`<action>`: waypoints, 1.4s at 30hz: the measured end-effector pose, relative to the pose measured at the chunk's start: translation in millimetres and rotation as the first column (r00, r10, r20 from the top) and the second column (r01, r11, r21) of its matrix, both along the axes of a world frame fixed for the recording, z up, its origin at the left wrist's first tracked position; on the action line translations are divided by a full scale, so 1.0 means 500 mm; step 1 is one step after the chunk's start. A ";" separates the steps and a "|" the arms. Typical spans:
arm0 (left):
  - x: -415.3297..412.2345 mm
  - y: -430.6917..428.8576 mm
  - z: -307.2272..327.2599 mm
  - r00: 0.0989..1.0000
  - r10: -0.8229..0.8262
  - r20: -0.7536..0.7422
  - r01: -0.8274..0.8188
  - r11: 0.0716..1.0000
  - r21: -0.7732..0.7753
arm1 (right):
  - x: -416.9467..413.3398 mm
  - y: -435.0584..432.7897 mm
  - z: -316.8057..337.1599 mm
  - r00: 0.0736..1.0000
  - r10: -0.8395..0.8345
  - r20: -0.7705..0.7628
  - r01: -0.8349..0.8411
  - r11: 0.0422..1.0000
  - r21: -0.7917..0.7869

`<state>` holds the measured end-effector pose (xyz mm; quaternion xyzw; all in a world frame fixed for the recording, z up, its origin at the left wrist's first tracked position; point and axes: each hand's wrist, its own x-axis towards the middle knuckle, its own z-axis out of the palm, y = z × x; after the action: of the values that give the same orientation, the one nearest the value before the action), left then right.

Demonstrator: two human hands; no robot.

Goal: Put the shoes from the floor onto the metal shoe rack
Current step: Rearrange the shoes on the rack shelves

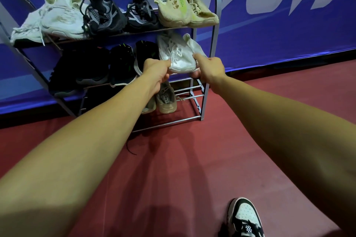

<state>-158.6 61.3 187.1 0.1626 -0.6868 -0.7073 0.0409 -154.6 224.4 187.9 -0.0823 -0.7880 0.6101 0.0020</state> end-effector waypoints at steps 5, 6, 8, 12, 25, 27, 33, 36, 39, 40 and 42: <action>-0.015 -0.017 0.002 0.999 -0.011 0.044 0.009 0.999 0.038 | 0.001 -0.001 -0.011 0.978 0.199 0.068 -0.183 0.965 -0.190; -0.013 -0.017 0.002 0.998 -0.038 0.051 0.036 0.998 0.044 | -0.002 -0.003 -0.017 0.976 0.200 0.084 -0.174 0.953 -0.250; -0.007 -0.012 0.002 0.994 -0.088 0.067 0.089 0.996 -0.010 | -0.010 -0.003 -0.019 0.977 0.180 0.117 -0.126 0.922 -0.367; 0.002 0.007 0.012 0.990 -0.115 0.078 0.122 0.988 -0.096 | -0.037 0.001 -0.016 0.987 0.110 0.117 -0.062 0.934 -0.353; 0.009 0.000 -0.010 0.996 -0.019 0.091 0.033 0.988 -0.152 | -0.027 -0.046 -0.018 0.998 0.014 -0.055 0.005 0.943 0.333; 0.020 -0.005 -0.012 0.995 -0.039 0.090 0.055 0.982 -0.182 | -0.020 -0.048 -0.011 0.995 0.016 -0.095 0.029 0.888 0.460; 0.069 -0.054 -0.008 0.972 -0.198 0.122 0.230 0.906 -0.355 | 0.010 -0.055 0.002 0.986 0.153 -0.066 -0.085 0.804 0.589; 0.091 -0.081 -0.009 0.970 -0.208 0.130 0.244 0.874 -0.420 | 0.031 -0.060 -0.003 0.972 0.229 -0.045 -0.158 0.787 0.597; 0.110 -0.113 -0.014 0.960 -0.231 0.161 0.281 0.828 -0.486 | 0.056 -0.073 -0.004 0.944 0.331 0.013 -0.255 0.702 0.665; 0.116 -0.126 -0.017 0.955 -0.241 0.171 0.295 0.804 -0.516 | 0.060 -0.078 -0.007 0.928 0.369 0.048 -0.301 0.671 0.677; 0.128 -0.154 -0.026 0.947 -0.247 0.204 0.321 0.728 -0.606 | 0.072 -0.093 -0.016 0.867 0.469 0.169 -0.455 0.606 0.653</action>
<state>-94.4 -15.6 174.2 0.0706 -0.9018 -0.4230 -0.0531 -118.8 177.7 179.9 0.1359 -0.9478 0.2631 -0.1179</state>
